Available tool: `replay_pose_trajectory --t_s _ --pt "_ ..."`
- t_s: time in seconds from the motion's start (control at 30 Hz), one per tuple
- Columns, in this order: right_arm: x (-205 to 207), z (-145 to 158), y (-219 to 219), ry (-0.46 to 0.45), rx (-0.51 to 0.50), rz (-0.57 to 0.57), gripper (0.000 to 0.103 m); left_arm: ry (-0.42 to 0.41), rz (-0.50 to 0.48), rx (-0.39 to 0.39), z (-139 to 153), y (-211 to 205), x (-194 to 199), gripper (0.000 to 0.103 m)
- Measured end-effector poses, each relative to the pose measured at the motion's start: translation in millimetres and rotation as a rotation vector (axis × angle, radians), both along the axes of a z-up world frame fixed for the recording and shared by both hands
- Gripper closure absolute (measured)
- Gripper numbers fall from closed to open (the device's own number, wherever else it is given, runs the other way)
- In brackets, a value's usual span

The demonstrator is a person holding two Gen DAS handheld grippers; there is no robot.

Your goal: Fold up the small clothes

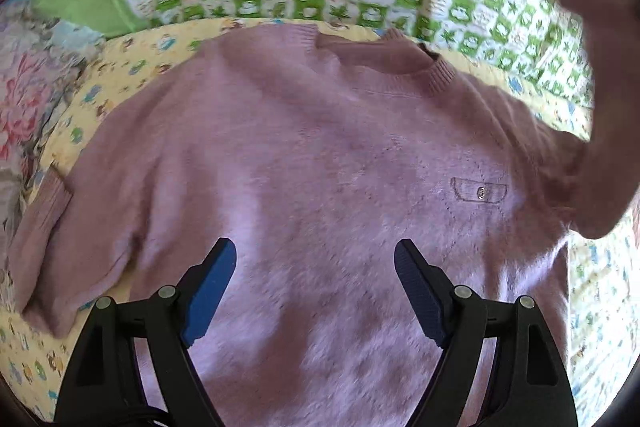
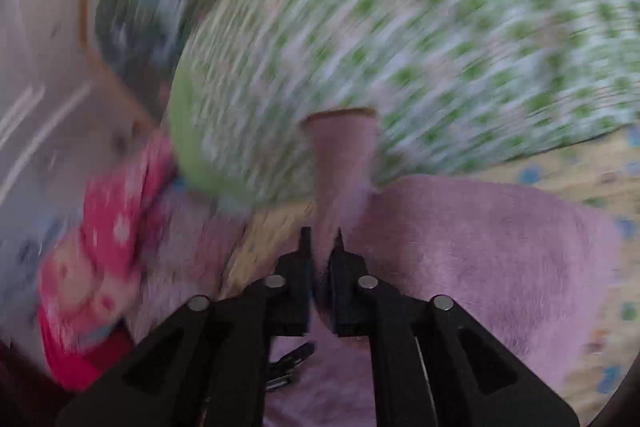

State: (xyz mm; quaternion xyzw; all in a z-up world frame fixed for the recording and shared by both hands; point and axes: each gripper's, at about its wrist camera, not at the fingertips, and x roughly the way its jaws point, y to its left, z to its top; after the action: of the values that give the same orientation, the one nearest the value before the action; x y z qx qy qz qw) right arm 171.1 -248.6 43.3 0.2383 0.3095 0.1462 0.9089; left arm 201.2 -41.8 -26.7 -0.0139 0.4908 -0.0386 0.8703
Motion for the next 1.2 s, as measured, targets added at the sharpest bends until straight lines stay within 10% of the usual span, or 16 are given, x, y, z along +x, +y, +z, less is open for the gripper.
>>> replay_pose_trajectory --t_s 0.17,0.5,0.7,0.87,1.2 --pt "13 -54 37 0.141 0.090 0.088 0.073 0.091 0.056 -0.088 -17 32 2 0.020" --pt "-58 -100 -46 0.257 0.136 -0.223 0.072 0.177 0.264 -0.312 -56 64 48 0.023" --pt "-80 -100 -90 0.272 0.123 -0.403 0.072 0.125 0.240 -0.314 -43 52 77 0.097" --pt "-78 -103 -125 0.309 0.049 -0.514 0.071 -0.123 0.147 -0.317 34 78 30 0.098" --pt "-4 -146 -136 0.404 -0.007 -0.444 0.045 -0.005 0.216 -0.211 -35 105 7 0.097"
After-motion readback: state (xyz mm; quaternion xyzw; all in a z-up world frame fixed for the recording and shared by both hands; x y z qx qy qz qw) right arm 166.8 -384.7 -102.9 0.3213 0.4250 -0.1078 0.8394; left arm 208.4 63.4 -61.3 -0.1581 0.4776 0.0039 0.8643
